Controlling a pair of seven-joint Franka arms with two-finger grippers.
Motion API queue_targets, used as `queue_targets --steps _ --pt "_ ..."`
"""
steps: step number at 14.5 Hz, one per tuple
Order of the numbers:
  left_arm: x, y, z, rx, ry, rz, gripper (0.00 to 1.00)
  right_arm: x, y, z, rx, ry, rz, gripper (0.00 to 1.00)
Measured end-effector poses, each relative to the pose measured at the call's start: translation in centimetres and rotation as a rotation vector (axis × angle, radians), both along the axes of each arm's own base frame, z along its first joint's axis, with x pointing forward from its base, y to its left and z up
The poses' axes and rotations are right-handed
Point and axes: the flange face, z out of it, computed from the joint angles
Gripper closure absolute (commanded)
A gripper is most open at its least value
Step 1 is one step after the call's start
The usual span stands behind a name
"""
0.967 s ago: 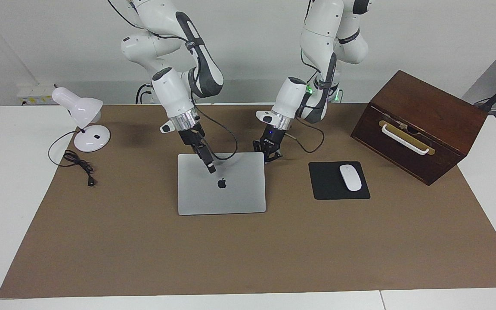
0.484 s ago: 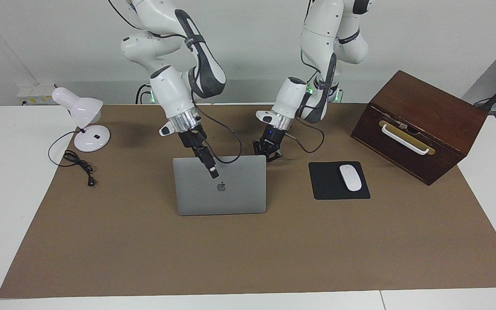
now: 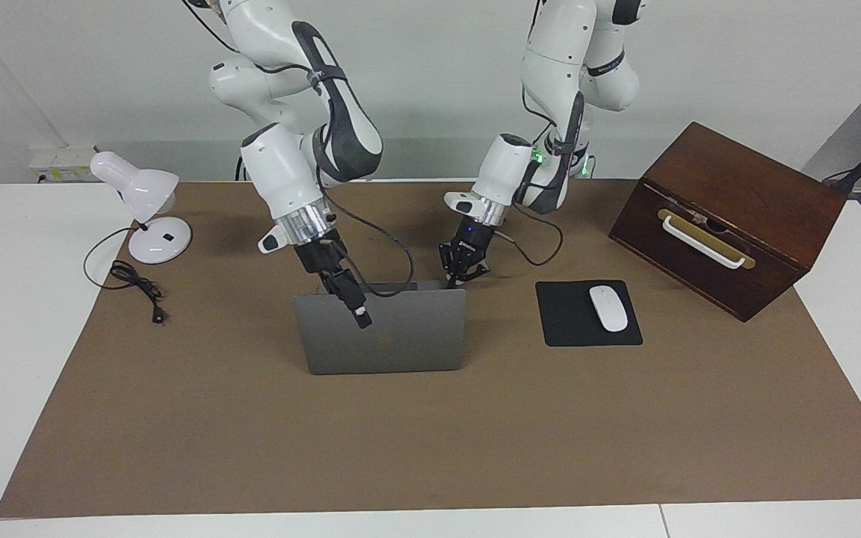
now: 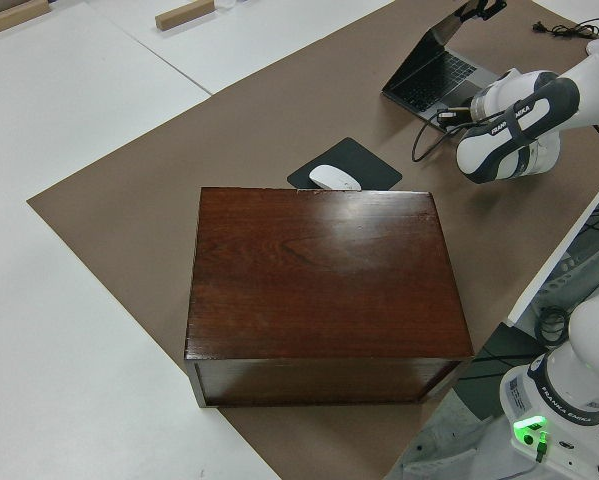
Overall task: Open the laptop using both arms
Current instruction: 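Lift the laptop lid upward with the right gripper while the left gripper holds the base, then push the lid farther open with the right gripper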
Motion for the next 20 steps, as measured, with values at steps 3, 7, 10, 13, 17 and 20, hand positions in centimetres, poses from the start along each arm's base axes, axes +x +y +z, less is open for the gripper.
queue_targets --steps 3,7,10,13,17,20 --pt "0.0 0.0 0.0 0.001 0.0 -0.001 1.0 1.2 -0.4 0.8 -0.015 -0.029 0.013 0.0" --pt "0.0 0.0 0.0 0.001 -0.001 -0.002 1.0 2.5 -1.4 1.5 -0.032 -0.032 0.031 0.0" --pt "0.0 0.0 0.0 0.001 -0.001 -0.002 1.0 3.0 -1.7 1.8 -0.031 -0.036 0.03 0.0" --pt "0.0 0.0 0.0 0.002 -0.002 -0.003 1.0 3.3 -2.0 1.8 -0.039 -0.038 0.031 0.0" --pt "0.0 0.0 0.0 0.004 -0.003 -0.006 1.0 4.0 -2.6 2.3 -0.036 -0.029 0.039 0.0" --pt "0.0 0.0 0.0 0.004 -0.004 -0.007 1.0 4.3 -2.2 2.9 -0.025 -0.018 0.059 0.0"
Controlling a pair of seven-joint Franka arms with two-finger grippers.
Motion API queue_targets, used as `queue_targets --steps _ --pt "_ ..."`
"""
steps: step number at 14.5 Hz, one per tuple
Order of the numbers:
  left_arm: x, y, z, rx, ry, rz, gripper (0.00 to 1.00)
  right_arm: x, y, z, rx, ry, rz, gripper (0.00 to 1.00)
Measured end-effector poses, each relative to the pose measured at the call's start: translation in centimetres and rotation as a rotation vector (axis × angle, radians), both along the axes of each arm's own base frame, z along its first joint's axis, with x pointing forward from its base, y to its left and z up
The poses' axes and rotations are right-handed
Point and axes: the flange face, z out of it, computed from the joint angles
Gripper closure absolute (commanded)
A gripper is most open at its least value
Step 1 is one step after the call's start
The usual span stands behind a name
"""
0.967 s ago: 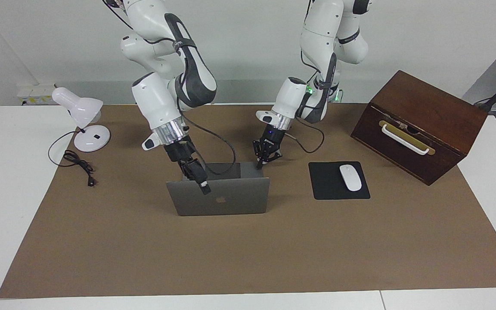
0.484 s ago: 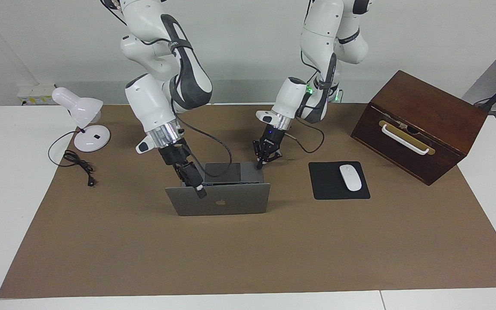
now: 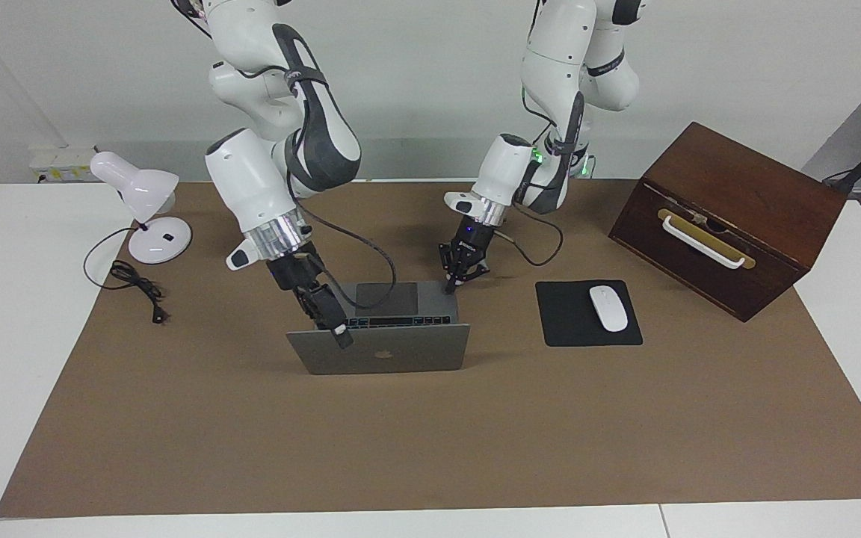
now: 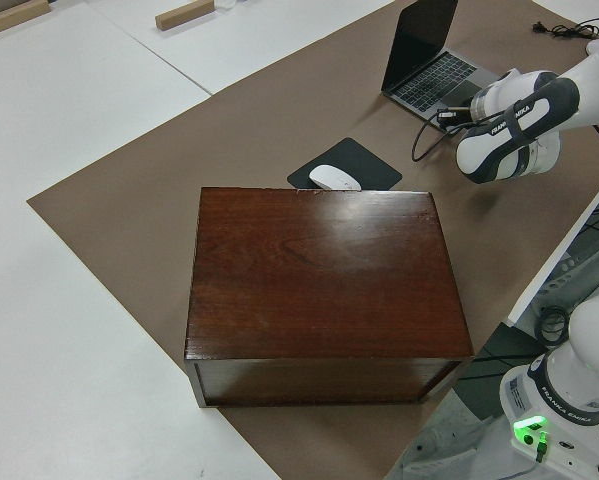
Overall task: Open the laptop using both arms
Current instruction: 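Push the lid farther open with the right gripper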
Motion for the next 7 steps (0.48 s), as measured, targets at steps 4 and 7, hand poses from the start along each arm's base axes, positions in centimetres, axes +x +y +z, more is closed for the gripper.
queue_targets --steps 4,7 --pt "0.0 0.0 0.0 0.0 0.0 0.0 1.0 -1.1 2.1 2.9 0.073 0.05 0.01 0.0" --pt "0.0 0.0 0.0 0.0 0.0 0.0 1.0 -2.7 2.7 7.0 0.127 0.056 0.014 0.0"
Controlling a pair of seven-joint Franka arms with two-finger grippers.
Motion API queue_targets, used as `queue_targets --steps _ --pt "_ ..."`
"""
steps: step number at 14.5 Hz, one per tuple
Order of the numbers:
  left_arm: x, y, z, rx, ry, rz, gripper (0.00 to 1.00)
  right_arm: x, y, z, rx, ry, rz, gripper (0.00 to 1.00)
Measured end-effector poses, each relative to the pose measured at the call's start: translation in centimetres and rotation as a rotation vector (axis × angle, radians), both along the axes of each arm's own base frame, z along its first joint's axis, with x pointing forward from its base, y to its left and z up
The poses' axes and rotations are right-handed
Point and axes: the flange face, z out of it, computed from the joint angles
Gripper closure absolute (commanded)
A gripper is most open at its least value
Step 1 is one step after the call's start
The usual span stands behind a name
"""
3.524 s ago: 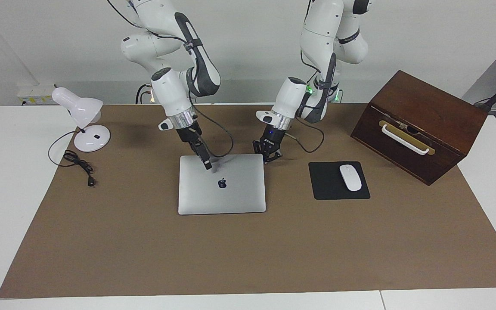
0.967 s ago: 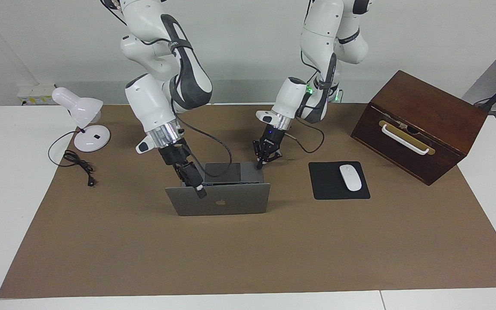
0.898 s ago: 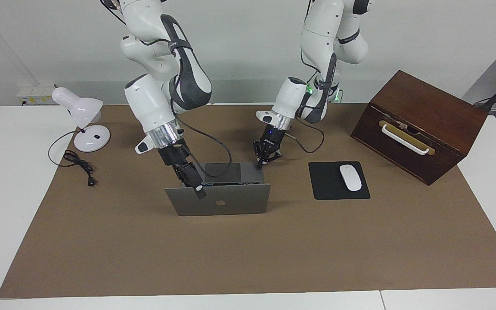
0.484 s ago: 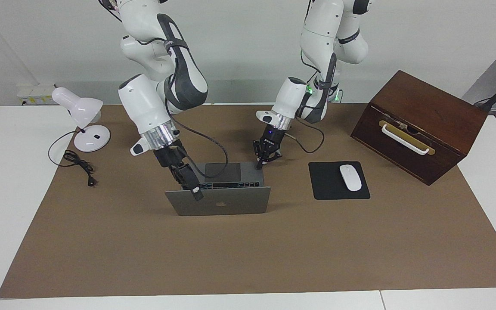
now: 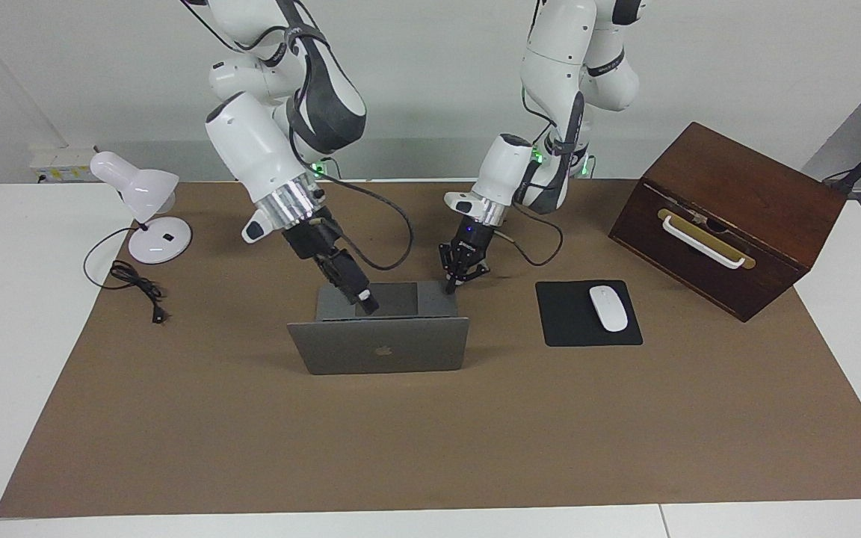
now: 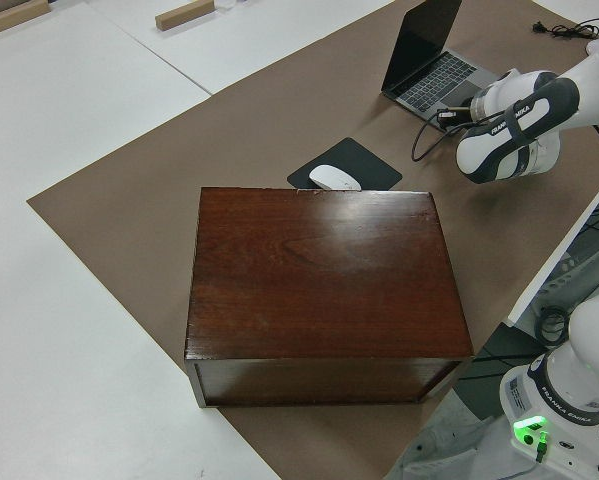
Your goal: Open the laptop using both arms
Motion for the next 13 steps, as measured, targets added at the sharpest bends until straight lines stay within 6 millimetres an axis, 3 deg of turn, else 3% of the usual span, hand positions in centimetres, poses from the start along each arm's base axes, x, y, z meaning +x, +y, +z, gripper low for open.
queue_targets --steps 2,4,7,9,11,13 --pt "0.0 0.0 0.0 0.0 0.0 0.001 1.0 0.0 -0.8 1.4 -0.058 -0.046 0.02 0.0" --pt "0.3 0.3 0.0 -0.002 0.001 0.012 1.0 1.2 -3.3 2.1 -0.207 -0.092 0.077 0.0" --pt "1.0 0.7 0.3 -0.02 0.003 0.057 1.0 3.7 -10.6 3.9 -0.435 -0.11 0.276 0.0" --pt "1.5 0.6 1.0 -0.053 0.0 0.091 1.0 4.4 -16.2 5.3 -0.541 -0.111 0.423 0.0" --pt "2.1 0.5 2.2 -0.089 -0.008 0.121 1.0 3.9 -20.7 6.0 -0.656 -0.057 0.547 0.0" --pt "3.0 1.2 3.4 -0.107 -0.016 0.149 1.0 2.4 -23.4 7.3 -0.748 0.019 0.646 0.0"
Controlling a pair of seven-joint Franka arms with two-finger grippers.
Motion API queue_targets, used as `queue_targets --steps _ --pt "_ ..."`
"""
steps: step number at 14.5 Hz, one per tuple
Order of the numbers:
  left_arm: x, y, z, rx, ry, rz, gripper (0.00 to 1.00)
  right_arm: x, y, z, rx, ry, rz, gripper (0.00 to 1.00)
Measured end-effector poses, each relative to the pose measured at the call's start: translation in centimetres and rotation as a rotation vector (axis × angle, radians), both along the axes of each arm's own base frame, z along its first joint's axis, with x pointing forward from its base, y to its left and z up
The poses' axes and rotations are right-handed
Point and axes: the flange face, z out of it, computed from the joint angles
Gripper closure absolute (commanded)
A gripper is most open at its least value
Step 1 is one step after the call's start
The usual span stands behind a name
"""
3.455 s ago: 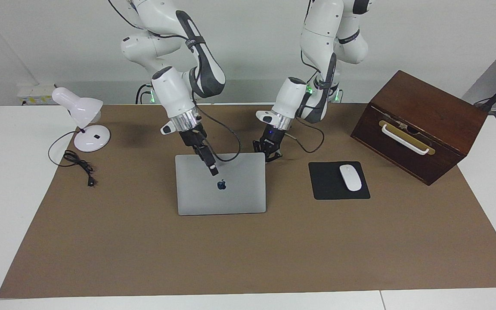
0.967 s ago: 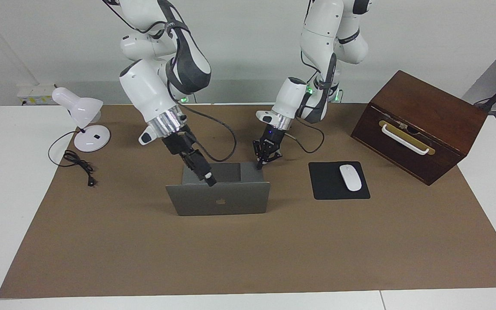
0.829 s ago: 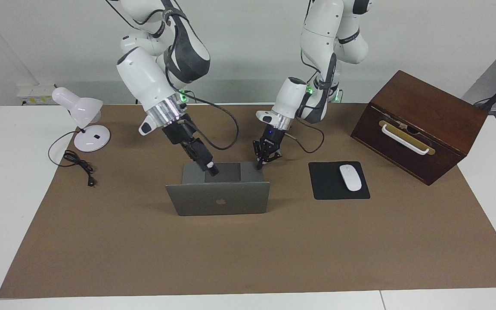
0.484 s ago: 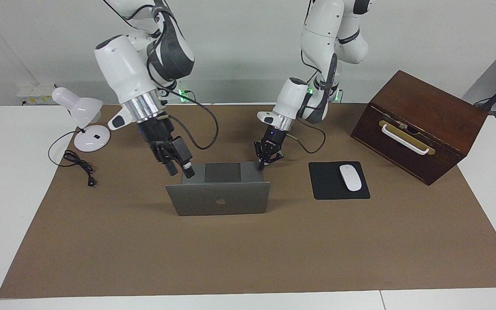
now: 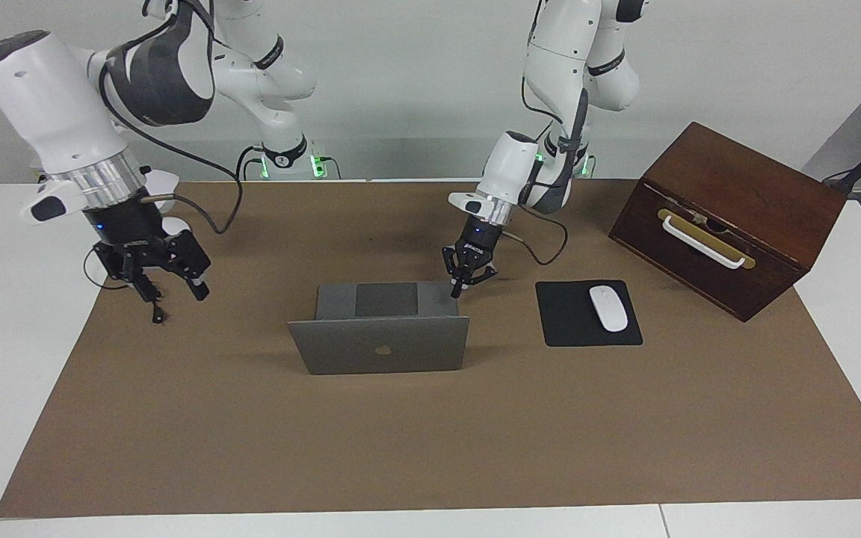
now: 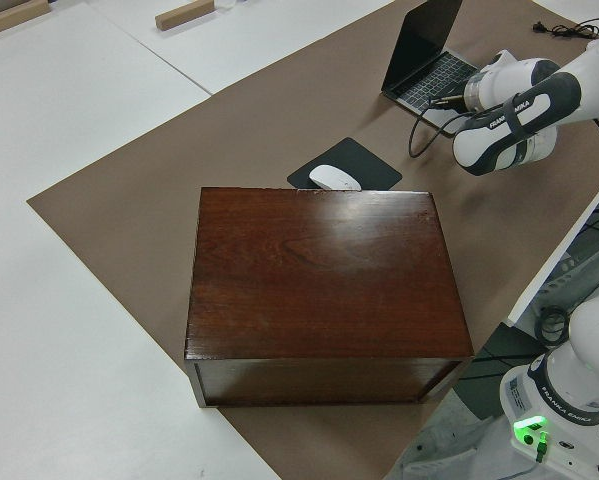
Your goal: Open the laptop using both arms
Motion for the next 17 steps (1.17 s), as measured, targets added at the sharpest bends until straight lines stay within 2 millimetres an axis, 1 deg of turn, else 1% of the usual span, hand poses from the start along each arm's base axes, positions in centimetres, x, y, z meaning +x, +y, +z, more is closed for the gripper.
queue_targets --steps 1,2,5,7,8,9,10,12,13,17 --pt "0.6 0.6 0.6 0.002 0.01 0.016 1.0 -1.2 -0.8 1.1 -0.048 0.035 0.022 0.0" --pt "1.4 1.3 1.2 0.007 0.028 0.036 1.0 -2.5 -1.2 2.3 -0.084 0.07 0.037 0.0" --pt "4.2 3.3 3.8 0.025 0.087 0.088 1.0 -7.2 -0.7 6.1 -0.119 0.173 0.057 0.0" --pt "5.6 4.6 5.2 0.03 0.111 0.116 1.0 -9.9 -0.3 8.1 -0.118 0.215 0.064 0.0" --pt "6.3 5.2 5.6 0.034 0.126 0.131 1.0 -10.7 -0.1 8.4 -0.116 0.231 0.066 0.0" --pt "7.1 5.9 6.2 0.04 0.147 0.146 1.0 -11.2 -0.1 8.2 -0.115 0.242 0.068 0.0" --pt "8.0 6.5 6.9 0.048 0.171 0.159 1.0 -11.5 0.0 7.5 -0.114 0.256 0.07 0.0" --pt "10.2 7.8 9.0 0.059 0.22 0.188 1.0 -11.4 0.2 6.1 -0.113 0.275 0.073 0.0" --pt "11.2 8.8 10.2 0.063 0.243 0.205 1.0 -11.4 0.2 6.0 -0.113 0.276 0.075 0.0" --pt "14.3 13.1 13.5 0.079 0.332 0.275 1.0 -11.3 0.5 6.4 -0.121 0.267 0.079 0.0"
